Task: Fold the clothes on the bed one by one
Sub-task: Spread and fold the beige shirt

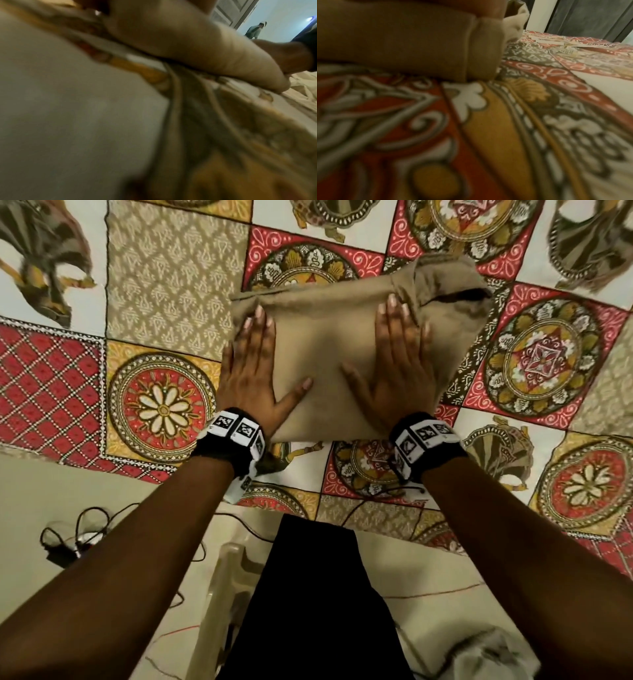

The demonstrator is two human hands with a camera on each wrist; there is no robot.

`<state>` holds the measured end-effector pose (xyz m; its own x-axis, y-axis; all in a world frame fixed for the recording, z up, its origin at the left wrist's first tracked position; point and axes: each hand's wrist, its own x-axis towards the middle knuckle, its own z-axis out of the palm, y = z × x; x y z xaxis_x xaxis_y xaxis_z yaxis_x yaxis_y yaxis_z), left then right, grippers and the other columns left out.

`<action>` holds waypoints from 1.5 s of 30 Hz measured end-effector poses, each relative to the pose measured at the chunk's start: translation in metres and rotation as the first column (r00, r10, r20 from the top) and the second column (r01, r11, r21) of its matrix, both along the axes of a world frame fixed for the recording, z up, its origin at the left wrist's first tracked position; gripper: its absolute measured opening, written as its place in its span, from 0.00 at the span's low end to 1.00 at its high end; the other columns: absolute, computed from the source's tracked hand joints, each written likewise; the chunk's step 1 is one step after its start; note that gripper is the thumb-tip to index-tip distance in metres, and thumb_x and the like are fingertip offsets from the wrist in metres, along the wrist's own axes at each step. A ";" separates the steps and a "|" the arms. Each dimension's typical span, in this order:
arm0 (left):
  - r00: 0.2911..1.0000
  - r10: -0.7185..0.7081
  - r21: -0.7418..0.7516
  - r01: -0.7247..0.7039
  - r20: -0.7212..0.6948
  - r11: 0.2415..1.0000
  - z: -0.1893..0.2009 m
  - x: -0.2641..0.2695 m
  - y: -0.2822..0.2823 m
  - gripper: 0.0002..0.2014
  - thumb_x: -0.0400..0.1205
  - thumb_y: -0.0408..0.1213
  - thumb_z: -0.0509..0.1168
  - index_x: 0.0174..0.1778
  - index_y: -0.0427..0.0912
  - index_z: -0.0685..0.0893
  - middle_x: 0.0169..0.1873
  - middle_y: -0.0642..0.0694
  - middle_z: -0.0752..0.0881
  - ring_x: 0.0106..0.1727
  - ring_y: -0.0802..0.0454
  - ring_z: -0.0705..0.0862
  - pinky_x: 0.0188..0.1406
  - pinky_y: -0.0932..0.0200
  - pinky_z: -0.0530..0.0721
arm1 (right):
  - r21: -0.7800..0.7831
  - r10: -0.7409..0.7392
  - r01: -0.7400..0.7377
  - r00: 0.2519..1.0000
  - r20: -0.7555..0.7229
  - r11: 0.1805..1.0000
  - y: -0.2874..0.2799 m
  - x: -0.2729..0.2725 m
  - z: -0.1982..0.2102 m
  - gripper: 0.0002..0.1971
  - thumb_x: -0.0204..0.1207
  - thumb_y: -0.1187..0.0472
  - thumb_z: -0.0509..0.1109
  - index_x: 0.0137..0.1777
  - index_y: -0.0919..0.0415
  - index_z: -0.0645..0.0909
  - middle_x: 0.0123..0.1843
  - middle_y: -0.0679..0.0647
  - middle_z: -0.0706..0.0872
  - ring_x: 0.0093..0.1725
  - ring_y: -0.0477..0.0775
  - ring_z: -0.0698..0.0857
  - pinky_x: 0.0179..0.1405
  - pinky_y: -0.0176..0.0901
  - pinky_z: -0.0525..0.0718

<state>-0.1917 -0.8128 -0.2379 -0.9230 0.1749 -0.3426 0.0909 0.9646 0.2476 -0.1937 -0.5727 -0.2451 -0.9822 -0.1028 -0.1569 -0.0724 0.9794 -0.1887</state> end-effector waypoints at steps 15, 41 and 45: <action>0.999 0.049 0.106 -0.049 0.005 0.993 0.007 -0.007 -0.006 0.46 0.83 0.70 0.52 0.88 0.43 0.47 0.88 0.46 0.47 0.88 0.51 0.47 0.86 0.42 0.52 | -0.064 -0.189 0.186 0.981 -0.046 0.981 0.000 0.003 -0.002 0.50 0.82 0.27 0.54 0.88 0.70 0.55 0.89 0.66 0.58 0.89 0.63 0.55 0.88 0.62 0.52; 0.339 0.594 0.322 -0.936 0.730 0.138 0.036 -0.037 -0.015 0.22 0.76 0.49 0.77 0.55 0.34 0.89 0.44 0.38 0.92 0.35 0.48 0.90 0.36 0.56 0.87 | -0.483 -0.459 0.803 0.595 0.659 0.348 0.020 -0.041 0.042 0.29 0.62 0.49 0.88 0.61 0.60 0.85 0.51 0.48 0.92 0.50 0.51 0.92 0.47 0.47 0.90; 0.339 0.539 0.385 -0.922 0.771 0.030 0.031 -0.032 -0.015 0.10 0.83 0.40 0.71 0.56 0.38 0.88 0.49 0.37 0.92 0.46 0.39 0.92 0.47 0.47 0.91 | -0.501 -0.268 0.835 0.549 0.792 0.228 0.028 -0.044 0.052 0.16 0.74 0.60 0.81 0.60 0.65 0.89 0.51 0.57 0.94 0.49 0.56 0.94 0.44 0.46 0.90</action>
